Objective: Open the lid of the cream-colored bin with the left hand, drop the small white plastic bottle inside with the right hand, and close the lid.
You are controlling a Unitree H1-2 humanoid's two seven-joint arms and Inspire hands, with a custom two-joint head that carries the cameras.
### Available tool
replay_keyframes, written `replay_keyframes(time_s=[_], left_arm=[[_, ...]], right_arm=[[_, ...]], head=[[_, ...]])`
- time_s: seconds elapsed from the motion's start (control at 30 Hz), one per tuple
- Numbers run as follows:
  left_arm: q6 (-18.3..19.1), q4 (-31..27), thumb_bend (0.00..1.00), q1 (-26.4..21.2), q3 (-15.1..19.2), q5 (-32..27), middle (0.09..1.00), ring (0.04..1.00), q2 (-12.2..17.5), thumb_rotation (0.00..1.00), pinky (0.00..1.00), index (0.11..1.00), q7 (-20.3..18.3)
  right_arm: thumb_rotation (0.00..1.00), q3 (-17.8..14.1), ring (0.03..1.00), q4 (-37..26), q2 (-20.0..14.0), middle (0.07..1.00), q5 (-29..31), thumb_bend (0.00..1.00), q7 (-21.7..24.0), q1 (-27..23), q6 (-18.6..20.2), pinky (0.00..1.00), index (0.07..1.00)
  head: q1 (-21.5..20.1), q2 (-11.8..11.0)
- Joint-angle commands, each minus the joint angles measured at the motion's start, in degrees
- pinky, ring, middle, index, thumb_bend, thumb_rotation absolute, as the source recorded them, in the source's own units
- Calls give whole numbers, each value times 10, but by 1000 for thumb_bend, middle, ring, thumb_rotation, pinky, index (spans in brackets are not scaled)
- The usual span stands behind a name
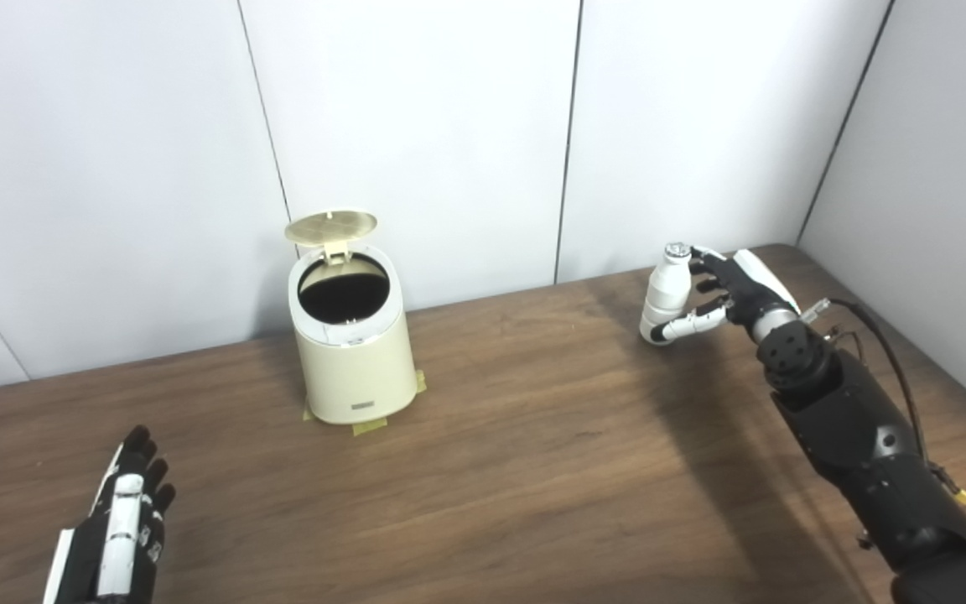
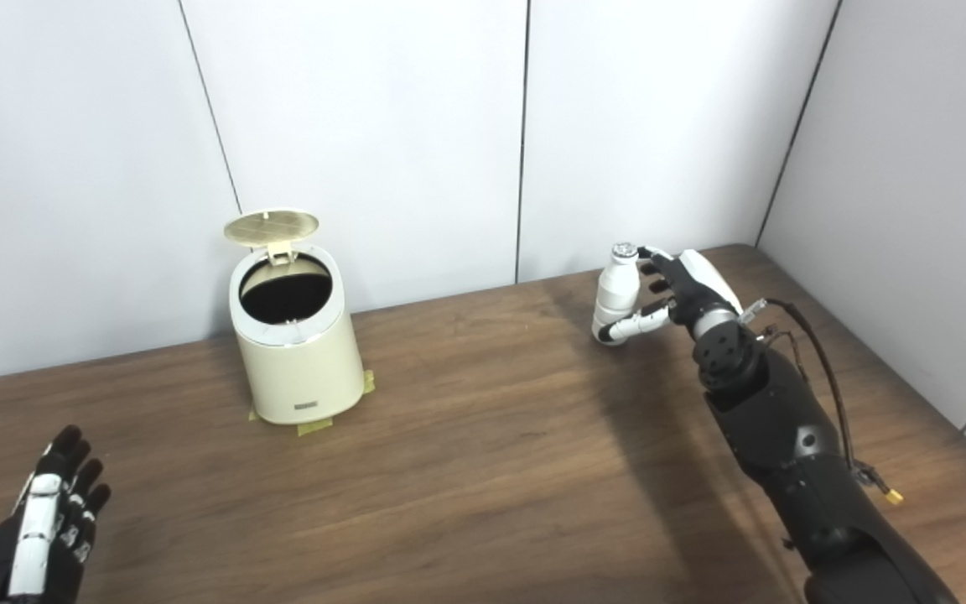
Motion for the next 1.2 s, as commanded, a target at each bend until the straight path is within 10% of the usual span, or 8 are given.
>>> replay_keyframes(time_s=[0.0,1.17], left_arm=[[-8,-19,457,-13,-1,-10,1000,997,2,759,1000,1000,-1],[5,-28,405,-3,-23,4,999,1000,22,786,1000,1000,-2]], right_arm=[[159,0,778,-14,-19,839,-2,891,-6,-24,-22,692,887],[158,11,723,6,-13,793,-18,863,-27,-21,-57,632,846]], head=[[-1,1],[4,9]])
